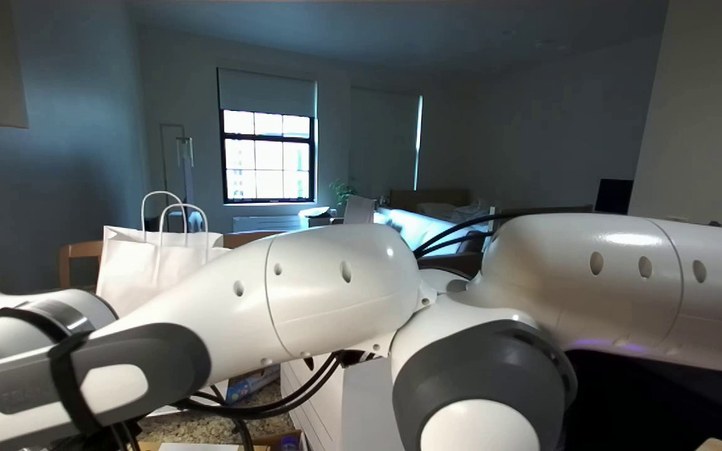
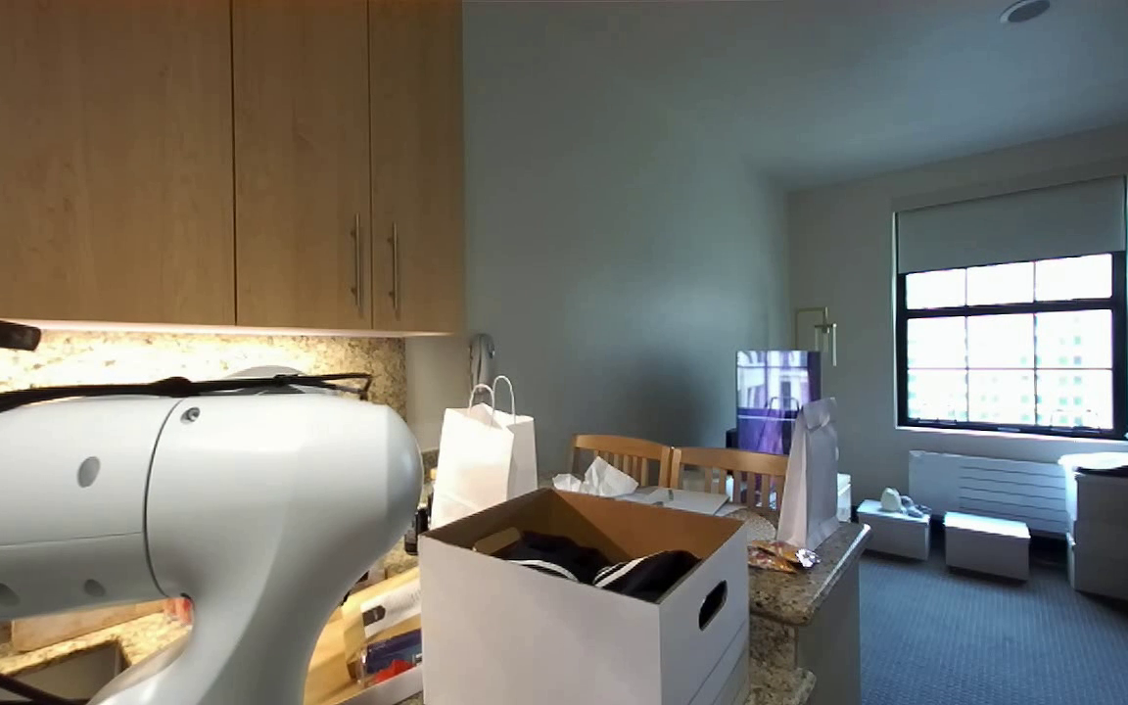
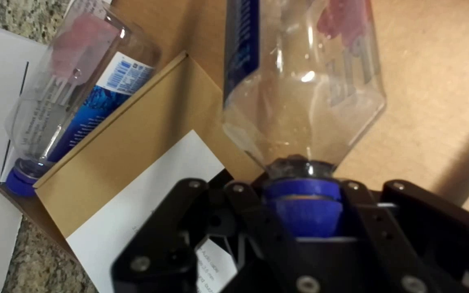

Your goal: Put the water bottles into the box

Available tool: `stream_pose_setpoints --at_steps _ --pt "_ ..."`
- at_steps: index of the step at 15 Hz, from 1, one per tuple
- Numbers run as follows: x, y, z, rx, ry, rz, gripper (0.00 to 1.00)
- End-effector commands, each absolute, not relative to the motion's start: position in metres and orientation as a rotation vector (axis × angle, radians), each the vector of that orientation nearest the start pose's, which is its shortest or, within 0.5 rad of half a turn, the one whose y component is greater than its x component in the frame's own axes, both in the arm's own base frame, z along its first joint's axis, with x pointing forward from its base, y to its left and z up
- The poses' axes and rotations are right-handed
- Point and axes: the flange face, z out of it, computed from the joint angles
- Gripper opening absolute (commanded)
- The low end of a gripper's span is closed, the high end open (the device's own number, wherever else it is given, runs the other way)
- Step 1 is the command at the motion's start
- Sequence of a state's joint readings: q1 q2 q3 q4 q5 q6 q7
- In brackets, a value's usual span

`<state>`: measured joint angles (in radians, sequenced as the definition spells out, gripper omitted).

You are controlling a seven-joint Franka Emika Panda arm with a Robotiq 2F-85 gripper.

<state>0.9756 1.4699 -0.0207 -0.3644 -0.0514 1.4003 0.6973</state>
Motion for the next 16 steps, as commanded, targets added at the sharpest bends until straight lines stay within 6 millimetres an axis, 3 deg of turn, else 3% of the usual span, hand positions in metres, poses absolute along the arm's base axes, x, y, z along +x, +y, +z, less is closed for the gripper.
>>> stream_pose_setpoints --at_steps 1,3,7,11,16 --pt "0.434 0.607 0.154 -3.457 -0.417 0.520 0.10" --pt "0.439 0.602 0.173 -3.406 -0.422 0.619 0.09" --pt "0.466 0.583 0.216 -3.339 -0.259 0.700 0.10" --pt "0.507 0.551 0.268 -3.218 -0.026 0.773 0.10" --pt "0.554 0.514 0.347 -3.085 0.356 0.688 0.10"
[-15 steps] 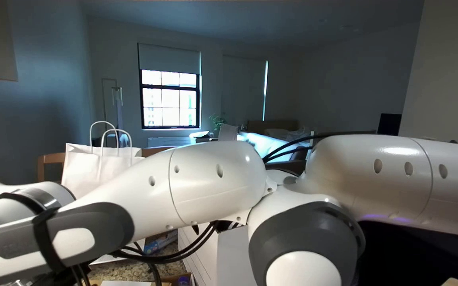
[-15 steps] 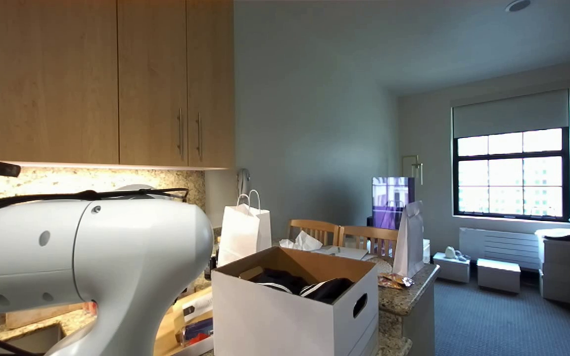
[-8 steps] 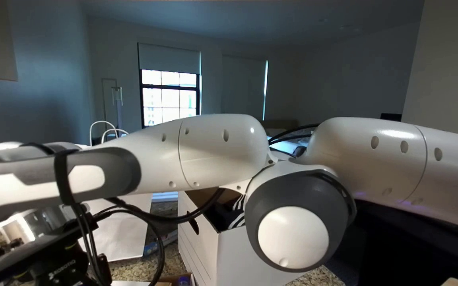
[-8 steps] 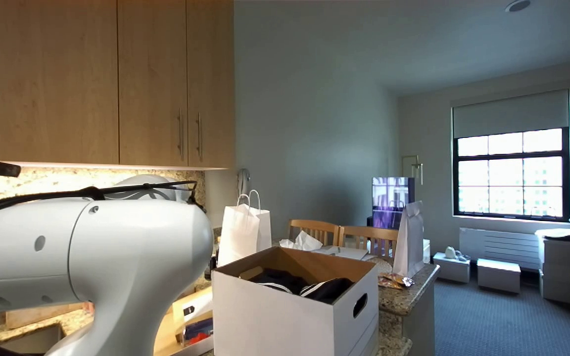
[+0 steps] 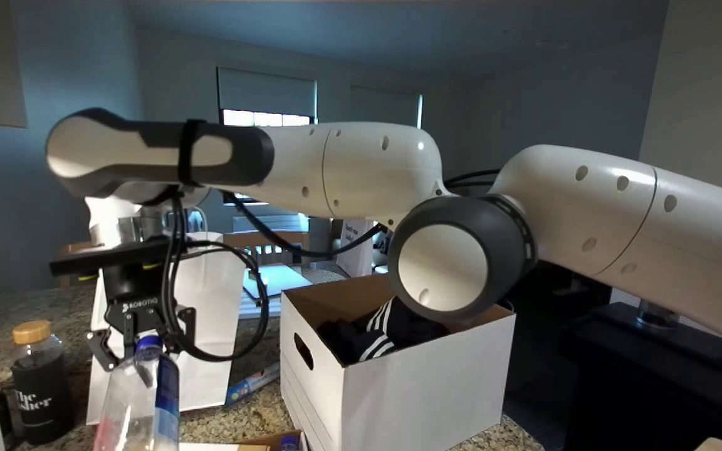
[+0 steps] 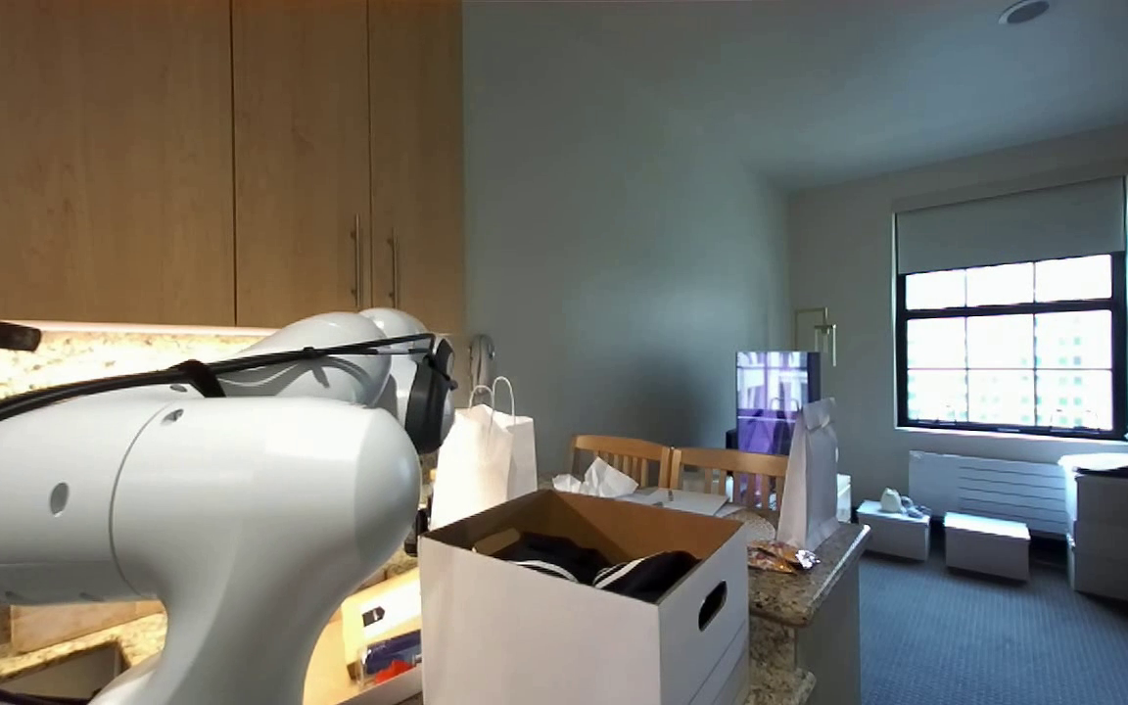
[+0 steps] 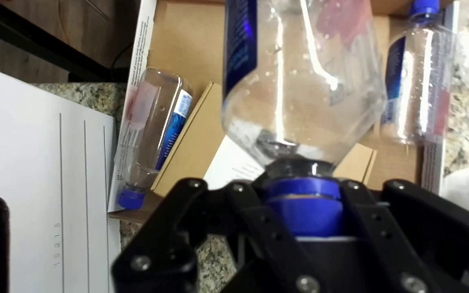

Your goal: Put the water bottles into the box

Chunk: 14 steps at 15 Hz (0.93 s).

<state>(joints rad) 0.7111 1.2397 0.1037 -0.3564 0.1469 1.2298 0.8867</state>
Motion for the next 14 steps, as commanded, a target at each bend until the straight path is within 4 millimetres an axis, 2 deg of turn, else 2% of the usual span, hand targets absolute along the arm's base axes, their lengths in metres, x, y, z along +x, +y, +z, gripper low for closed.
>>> stream_pose_setpoints --at_steps 1,7,14 --pt "0.560 0.509 0.362 -3.058 0.426 0.663 0.09" --pt "0.587 0.485 0.442 -2.900 0.825 0.464 0.10" --pt "0.612 0.460 0.499 -2.622 1.246 0.346 0.09"
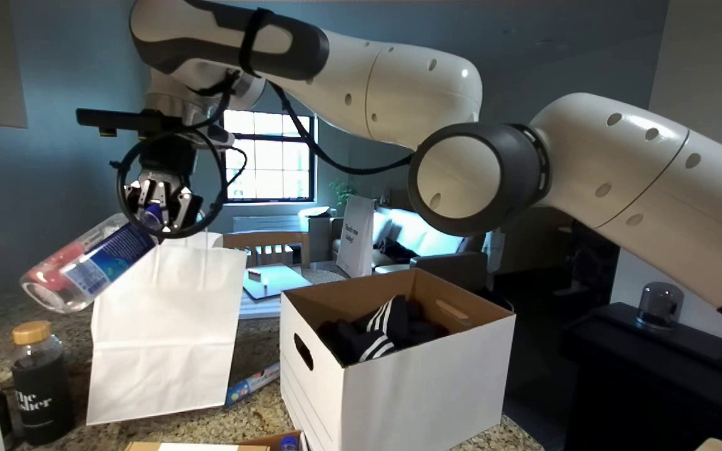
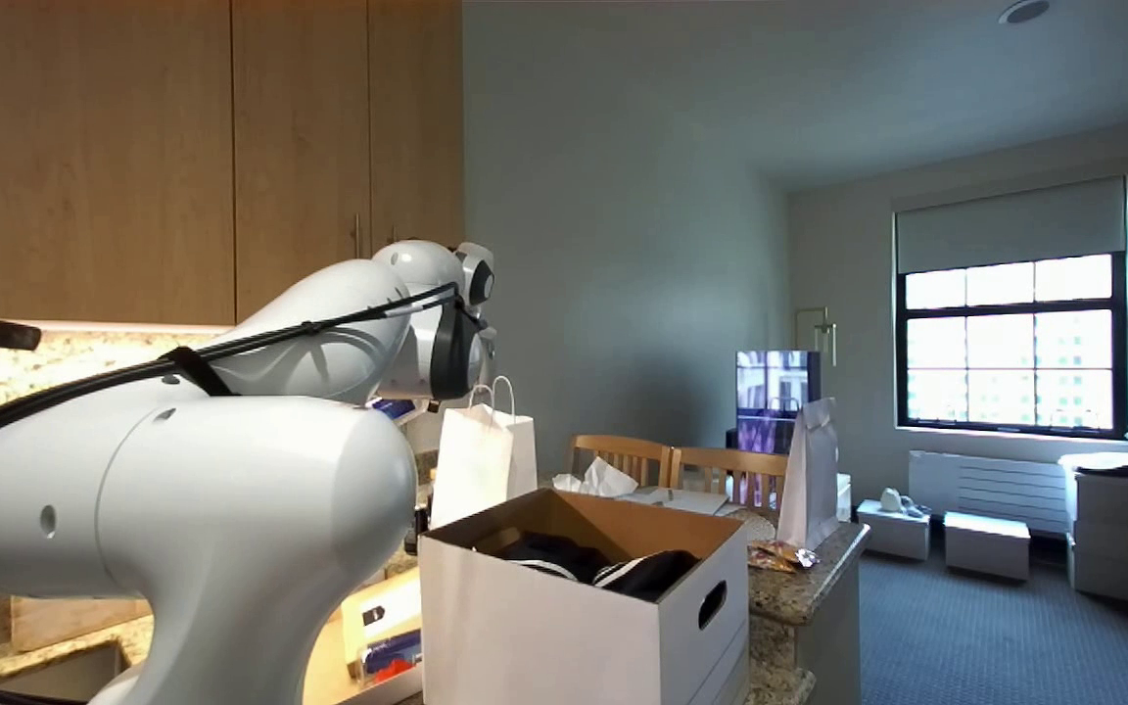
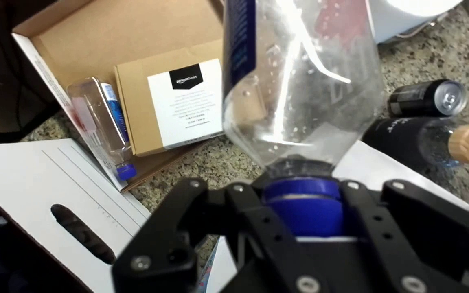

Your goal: Put the water bottles into the box

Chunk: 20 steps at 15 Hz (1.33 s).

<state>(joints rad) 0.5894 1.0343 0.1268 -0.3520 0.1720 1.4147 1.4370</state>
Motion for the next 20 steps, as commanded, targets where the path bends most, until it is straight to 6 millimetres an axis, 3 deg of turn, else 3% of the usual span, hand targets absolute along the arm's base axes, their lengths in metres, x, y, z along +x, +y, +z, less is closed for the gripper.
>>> stream_pose_setpoints --at_steps 1,6,11,20 --pt "0.615 0.454 0.506 -2.586 1.315 0.335 0.09" --pt "0.622 0.430 0.542 -2.432 1.548 0.283 0.09" --pt "0.615 0.413 0.587 -2.319 1.679 0.221 0.10" --pt "0.596 0.404 0.657 -1.949 1.915 0.305 0.09"
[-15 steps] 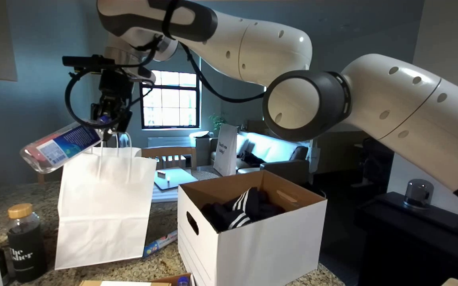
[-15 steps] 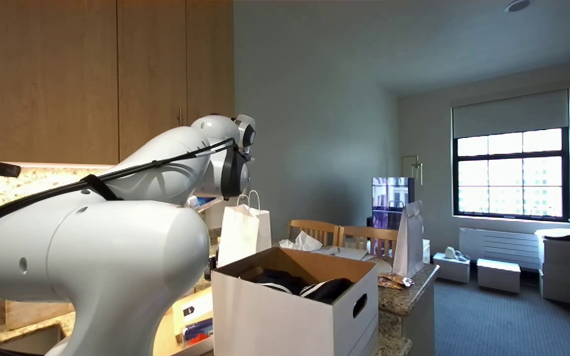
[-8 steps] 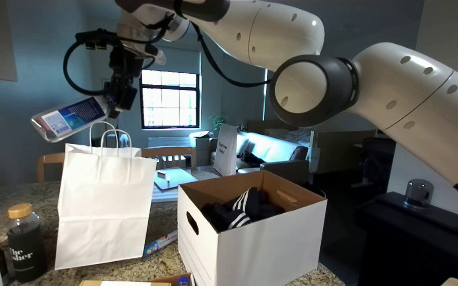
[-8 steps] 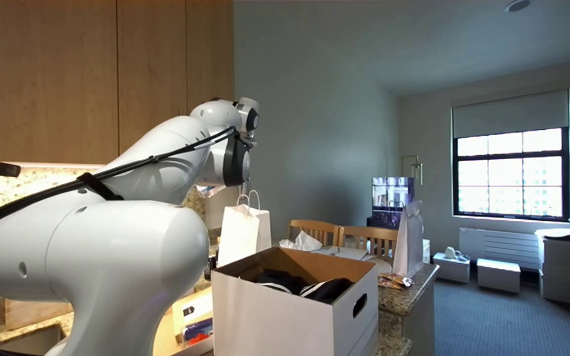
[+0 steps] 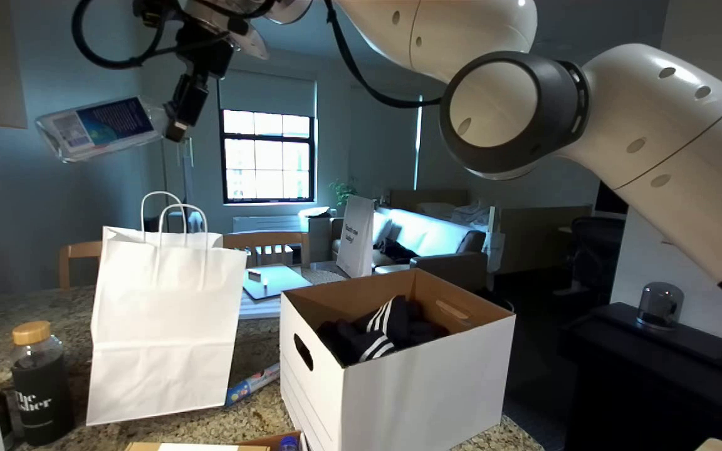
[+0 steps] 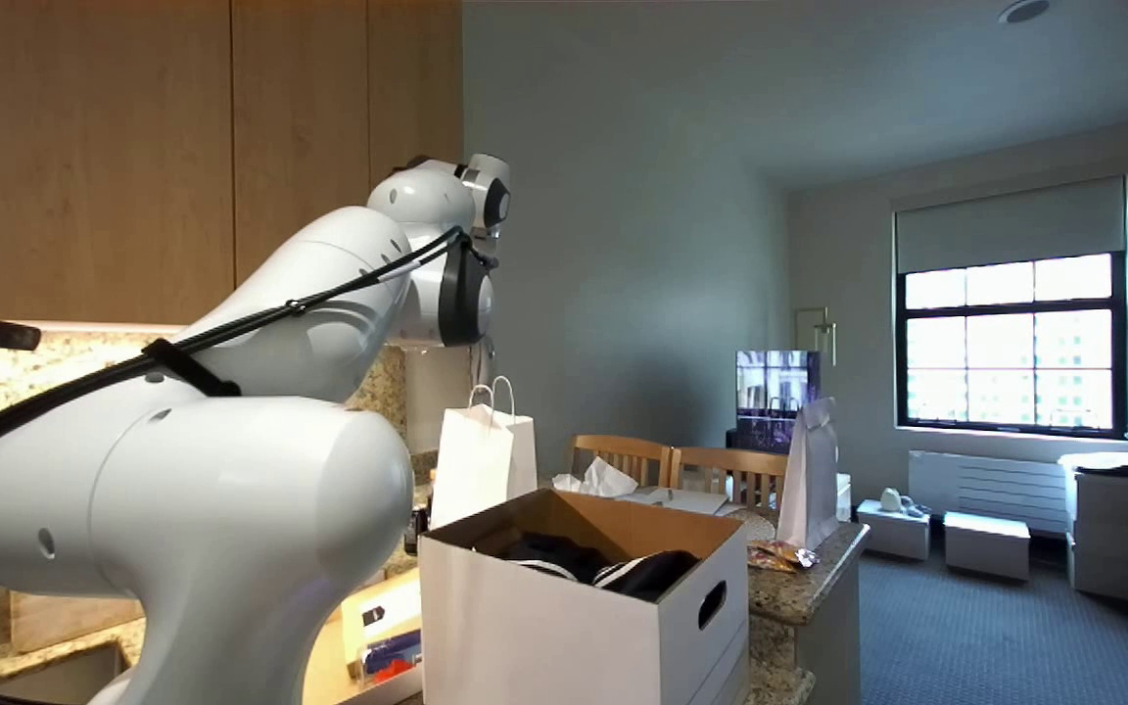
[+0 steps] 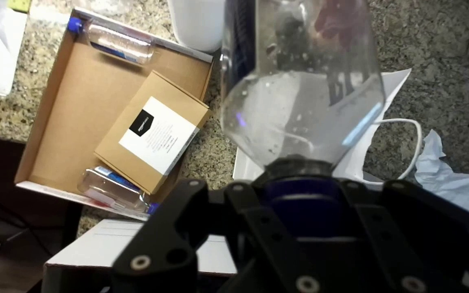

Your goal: Put the water bottles into the box

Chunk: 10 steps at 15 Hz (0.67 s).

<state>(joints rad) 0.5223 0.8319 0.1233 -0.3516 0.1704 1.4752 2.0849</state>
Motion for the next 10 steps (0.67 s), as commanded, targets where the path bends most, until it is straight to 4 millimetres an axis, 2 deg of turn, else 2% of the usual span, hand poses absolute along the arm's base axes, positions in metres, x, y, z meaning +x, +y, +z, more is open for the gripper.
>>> stream_pose_setpoints --at_steps 1,5,10 --pt "0.595 0.404 0.664 -1.911 1.931 0.304 0.09" --pt "0.586 0.398 0.692 -1.804 1.969 0.297 0.08" --pt "0.571 0.381 0.722 -1.747 2.012 0.342 0.08"
